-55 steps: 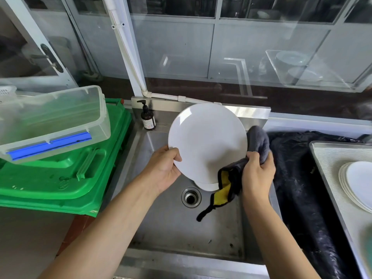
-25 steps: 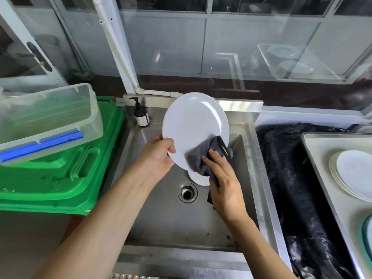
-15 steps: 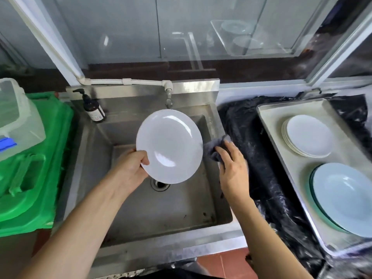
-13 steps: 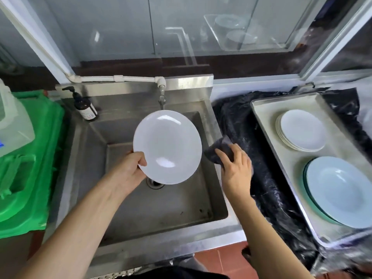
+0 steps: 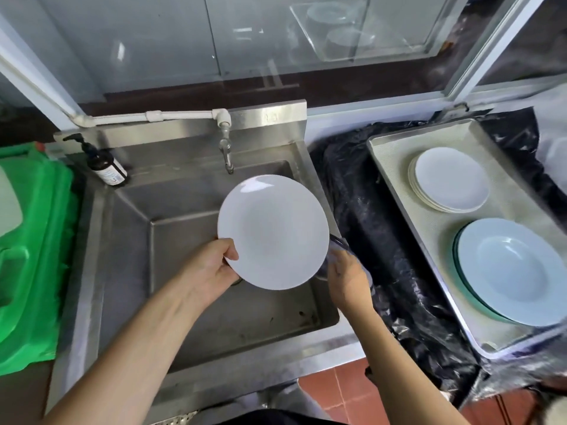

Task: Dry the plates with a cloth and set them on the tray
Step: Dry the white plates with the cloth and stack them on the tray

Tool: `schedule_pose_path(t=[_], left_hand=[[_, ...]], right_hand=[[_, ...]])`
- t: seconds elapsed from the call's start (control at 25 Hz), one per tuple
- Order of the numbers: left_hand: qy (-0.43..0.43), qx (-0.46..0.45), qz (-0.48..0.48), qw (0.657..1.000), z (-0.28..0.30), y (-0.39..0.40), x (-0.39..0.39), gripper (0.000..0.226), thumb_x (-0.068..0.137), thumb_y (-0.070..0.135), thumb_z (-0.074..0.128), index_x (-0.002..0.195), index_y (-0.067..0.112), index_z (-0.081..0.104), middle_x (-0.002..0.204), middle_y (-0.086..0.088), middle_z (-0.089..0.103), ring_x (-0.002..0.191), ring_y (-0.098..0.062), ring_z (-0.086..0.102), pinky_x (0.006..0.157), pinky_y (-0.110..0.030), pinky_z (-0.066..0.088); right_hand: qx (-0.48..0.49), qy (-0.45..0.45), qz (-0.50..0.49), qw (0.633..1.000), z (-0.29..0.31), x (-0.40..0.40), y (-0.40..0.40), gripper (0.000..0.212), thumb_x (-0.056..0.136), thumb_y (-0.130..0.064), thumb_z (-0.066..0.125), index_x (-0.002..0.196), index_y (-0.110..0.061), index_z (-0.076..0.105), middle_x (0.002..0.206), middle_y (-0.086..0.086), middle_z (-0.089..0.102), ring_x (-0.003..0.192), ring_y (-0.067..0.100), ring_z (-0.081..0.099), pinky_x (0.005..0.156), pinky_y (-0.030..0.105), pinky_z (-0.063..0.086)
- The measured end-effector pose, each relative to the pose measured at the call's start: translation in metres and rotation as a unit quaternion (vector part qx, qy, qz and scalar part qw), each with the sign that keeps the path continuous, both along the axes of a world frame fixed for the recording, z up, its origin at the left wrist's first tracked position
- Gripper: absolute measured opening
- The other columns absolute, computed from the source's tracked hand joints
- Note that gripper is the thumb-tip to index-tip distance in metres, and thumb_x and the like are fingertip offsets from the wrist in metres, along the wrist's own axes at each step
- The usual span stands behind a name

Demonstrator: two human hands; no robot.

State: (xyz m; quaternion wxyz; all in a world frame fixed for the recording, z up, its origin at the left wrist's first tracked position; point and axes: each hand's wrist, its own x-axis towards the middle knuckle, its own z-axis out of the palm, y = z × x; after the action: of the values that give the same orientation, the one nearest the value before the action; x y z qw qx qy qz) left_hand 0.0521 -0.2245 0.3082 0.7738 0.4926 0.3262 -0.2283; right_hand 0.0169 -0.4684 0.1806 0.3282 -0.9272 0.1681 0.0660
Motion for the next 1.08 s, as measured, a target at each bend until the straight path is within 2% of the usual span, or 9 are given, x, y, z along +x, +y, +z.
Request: schedule_pose_path(t=[0.08, 0.2, 0.36, 0.48, 0.64, 0.76, 0.84, 0.96, 1.08], left_hand=[[0.012, -0.016, 0.010, 1.000, -0.003, -0.002, 0.000, 0.055, 0.072, -0.015, 0.033, 0.115, -0.001, 0.064, 0.117, -0.015, 0.073, 0.102, -0.032, 0.070, 0.078, -0.039, 0.061], [0.010, -0.055, -0.007, 0.998, -0.005, -0.003, 0.004, 0.069, 0.065, -0.014, 0.035, 0.128, 0.000, 0.060, 0.121, -0.015, 0.071, 0.111, -0.034, 0.068, 0.083, -0.042, 0.061], [0.005, -0.085, -0.031, 0.996, -0.008, -0.009, 0.008, 0.067, 0.056, -0.010, 0.046, 0.119, 0.005, 0.064, 0.113, -0.012, 0.075, 0.096, -0.031, 0.074, 0.070, -0.040, 0.062], [-0.007, -0.073, -0.059, 0.996, -0.007, -0.020, 0.014, 0.054, 0.059, -0.004, 0.052, 0.108, 0.012, 0.068, 0.112, -0.010, 0.075, 0.099, -0.032, 0.071, 0.070, -0.037, 0.060], [-0.029, 0.044, -0.100, 0.994, 0.003, -0.041, 0.022, 0.023, 0.080, 0.013, 0.056, 0.100, 0.015, 0.067, 0.095, -0.007, 0.070, 0.084, -0.026, 0.063, 0.052, -0.029, 0.053], [-0.064, 0.088, -0.117, 0.987, 0.006, -0.065, 0.029, 0.013, 0.084, 0.019, 0.057, 0.091, 0.015, 0.067, 0.088, -0.005, 0.066, 0.087, -0.027, 0.059, 0.067, -0.034, 0.051], [-0.073, 0.092, -0.114, 0.987, 0.006, -0.085, 0.033, 0.011, 0.084, 0.018, 0.056, 0.088, 0.017, 0.067, 0.085, -0.003, 0.067, 0.085, -0.026, 0.060, 0.066, -0.034, 0.051], [-0.079, 0.097, -0.124, 0.984, 0.005, -0.127, 0.038, 0.018, 0.087, 0.016, 0.054, 0.101, 0.018, 0.065, 0.102, -0.005, 0.067, 0.091, -0.024, 0.061, 0.066, -0.035, 0.050], [-0.082, 0.099, -0.138, 0.982, 0.003, -0.174, 0.043, 0.022, 0.089, 0.014, 0.052, 0.108, 0.020, 0.063, 0.111, -0.007, 0.066, 0.097, -0.025, 0.061, 0.065, -0.036, 0.051]], right_hand=[[0.202, -0.057, -0.141, 0.967, 0.029, 0.008, 0.008, 0.031, 0.102, -0.021, 0.043, 0.110, -0.026, 0.072, 0.104, 0.003, 0.075, 0.097, 0.028, 0.072, 0.082, 0.048, 0.060], [0.328, -0.132, -0.239, 0.904, 0.065, 0.013, 0.010, 0.034, 0.103, -0.026, 0.047, 0.088, -0.030, 0.077, 0.089, -0.009, 0.076, 0.085, 0.012, 0.072, 0.061, 0.018, 0.056], [0.306, -0.169, -0.206, 0.914, 0.086, -0.001, 0.007, 0.021, 0.100, -0.023, 0.061, 0.089, -0.034, 0.075, 0.088, -0.023, 0.074, 0.081, -0.007, 0.067, 0.057, 0.006, 0.049], [0.286, -0.172, -0.214, 0.918, 0.084, -0.009, -0.003, 0.022, 0.100, -0.019, 0.061, 0.089, -0.032, 0.074, 0.080, -0.021, 0.074, 0.063, -0.003, 0.069, 0.049, 0.010, 0.049], [0.266, -0.183, -0.240, 0.916, 0.088, -0.014, -0.025, 0.021, 0.098, -0.025, 0.064, 0.085, -0.036, 0.076, 0.080, -0.016, 0.074, 0.066, 0.000, 0.066, 0.063, 0.020, 0.056], [0.249, -0.196, -0.246, 0.916, 0.089, -0.014, -0.050, 0.023, 0.097, -0.025, 0.063, 0.081, -0.035, 0.075, 0.074, -0.011, 0.073, 0.062, 0.001, 0.058, 0.059, 0.016, 0.048], [0.246, -0.200, -0.258, 0.913, 0.090, -0.011, -0.071, 0.022, 0.097, -0.023, 0.063, 0.081, -0.032, 0.074, 0.072, -0.017, 0.072, 0.064, -0.002, 0.059, 0.061, 0.013, 0.047], [0.222, -0.207, -0.273, 0.913, 0.087, -0.006, -0.112, 0.016, 0.096, -0.018, 0.064, 0.088, -0.025, 0.076, 0.073, -0.020, 0.073, 0.067, -0.011, 0.061, 0.063, 0.009, 0.044], [0.228, -0.199, -0.280, 0.911, 0.086, -0.001, -0.162, 0.014, 0.096, -0.019, 0.065, 0.094, -0.021, 0.079, 0.079, -0.011, 0.074, 0.071, 0.003, 0.062, 0.070, 0.017, 0.050]])
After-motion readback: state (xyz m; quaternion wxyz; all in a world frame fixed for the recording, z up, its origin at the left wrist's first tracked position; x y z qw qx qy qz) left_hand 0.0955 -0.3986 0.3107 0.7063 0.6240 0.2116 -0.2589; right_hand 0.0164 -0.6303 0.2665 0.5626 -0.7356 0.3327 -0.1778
